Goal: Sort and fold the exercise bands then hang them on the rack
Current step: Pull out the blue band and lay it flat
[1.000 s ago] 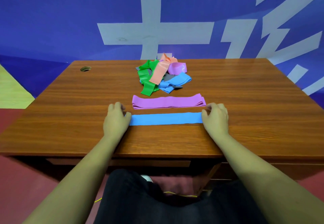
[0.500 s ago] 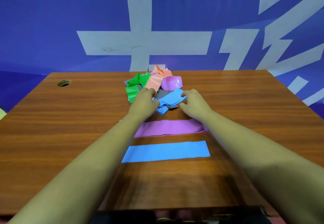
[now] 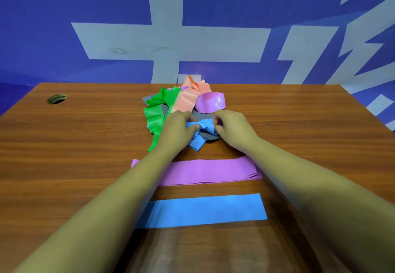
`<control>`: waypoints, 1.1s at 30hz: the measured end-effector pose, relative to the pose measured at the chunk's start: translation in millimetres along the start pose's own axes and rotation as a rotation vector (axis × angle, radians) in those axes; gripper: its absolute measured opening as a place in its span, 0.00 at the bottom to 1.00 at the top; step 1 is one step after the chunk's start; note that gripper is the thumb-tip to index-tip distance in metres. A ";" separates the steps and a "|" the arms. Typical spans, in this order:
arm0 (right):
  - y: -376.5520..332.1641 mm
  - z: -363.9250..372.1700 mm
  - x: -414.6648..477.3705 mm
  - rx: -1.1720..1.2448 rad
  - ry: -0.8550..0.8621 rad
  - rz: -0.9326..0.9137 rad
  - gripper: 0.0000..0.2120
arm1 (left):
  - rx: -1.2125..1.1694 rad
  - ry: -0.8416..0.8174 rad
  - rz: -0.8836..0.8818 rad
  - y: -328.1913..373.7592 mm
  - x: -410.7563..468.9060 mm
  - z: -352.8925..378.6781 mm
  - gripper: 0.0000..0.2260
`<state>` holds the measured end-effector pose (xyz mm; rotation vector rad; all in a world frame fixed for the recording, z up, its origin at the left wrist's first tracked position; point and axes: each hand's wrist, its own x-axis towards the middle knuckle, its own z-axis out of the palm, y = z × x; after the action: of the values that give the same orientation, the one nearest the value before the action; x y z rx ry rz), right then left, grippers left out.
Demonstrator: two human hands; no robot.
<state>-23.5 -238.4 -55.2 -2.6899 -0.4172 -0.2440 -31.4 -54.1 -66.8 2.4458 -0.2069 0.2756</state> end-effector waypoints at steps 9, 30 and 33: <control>-44.0 -95.3 -3.2 0.432 0.263 0.071 0.09 | -0.364 0.097 0.055 53.4 -7.4 -67.1 0.02; -86.7 -152.2 -140.3 1.965 -0.330 0.360 0.24 | -0.729 -0.399 0.044 116.1 -119.0 -151.3 0.05; -89.2 -138.3 -151.4 1.654 -0.415 0.375 0.27 | -0.612 -0.479 0.039 111.3 -129.8 -156.9 0.04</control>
<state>-209.7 -256.5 67.4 -1.0928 -0.0809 0.5567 -203.7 -30.4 86.9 1.8587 -0.4686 -0.3250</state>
